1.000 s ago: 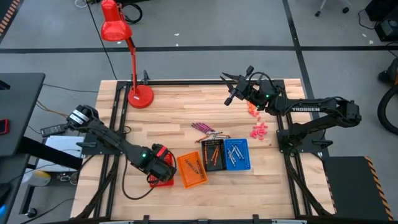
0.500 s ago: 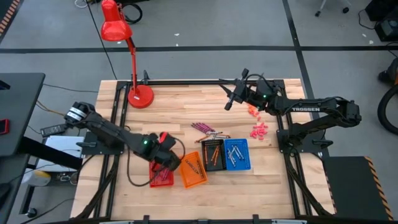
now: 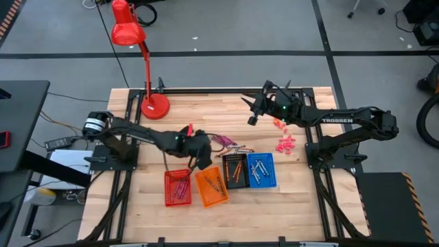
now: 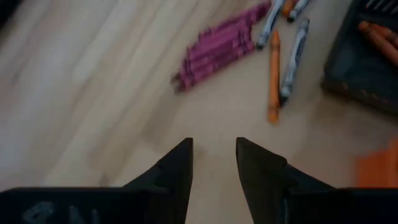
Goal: Sort crayons
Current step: Put the pink crayon into the red bin
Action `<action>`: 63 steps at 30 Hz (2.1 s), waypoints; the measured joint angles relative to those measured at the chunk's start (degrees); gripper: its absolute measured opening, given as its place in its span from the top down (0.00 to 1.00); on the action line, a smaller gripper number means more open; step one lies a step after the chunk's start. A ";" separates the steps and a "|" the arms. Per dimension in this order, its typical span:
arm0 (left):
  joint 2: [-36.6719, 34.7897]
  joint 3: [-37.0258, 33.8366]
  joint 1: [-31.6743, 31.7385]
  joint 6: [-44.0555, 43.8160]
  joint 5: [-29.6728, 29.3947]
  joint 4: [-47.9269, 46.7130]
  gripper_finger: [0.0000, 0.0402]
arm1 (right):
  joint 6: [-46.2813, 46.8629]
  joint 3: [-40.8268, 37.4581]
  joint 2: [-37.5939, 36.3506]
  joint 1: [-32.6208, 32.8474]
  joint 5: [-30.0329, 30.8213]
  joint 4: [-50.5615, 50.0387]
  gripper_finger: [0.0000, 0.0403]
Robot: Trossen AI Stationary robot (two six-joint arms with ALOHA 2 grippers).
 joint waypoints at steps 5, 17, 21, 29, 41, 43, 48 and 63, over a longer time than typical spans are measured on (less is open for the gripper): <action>4.27 0.00 3.86 17.60 0.02 8.19 0.67 | 3.40 0.00 0.00 0.08 0.74 -6.86 0.81; 9.87 -0.07 12.63 46.73 12.89 16.58 0.67 | 8.01 0.00 0.00 3.46 0.61 -17.84 0.81; 9.87 -0.07 14.99 51.24 18.90 19.47 0.67 | 8.98 0.02 0.01 3.74 0.71 -19.11 0.81; 9.98 -0.07 18.92 54.12 28.62 22.57 0.67 | 9.62 0.02 0.00 3.76 0.53 -20.15 0.81; 10.00 -3.67 19.06 55.57 34.38 27.09 0.67 | 9.47 0.02 0.02 3.76 0.44 -20.01 0.82; 10.00 -4.16 19.06 55.50 34.38 28.41 0.67 | 9.47 0.02 0.00 3.76 0.45 -19.97 0.81; 10.63 -4.28 19.06 55.54 34.34 30.39 0.67 | 9.48 0.02 0.00 3.76 0.43 -19.99 0.81; 16.34 -4.02 19.06 53.49 34.62 31.79 0.67 | 9.47 0.02 0.00 3.78 0.23 -20.10 0.81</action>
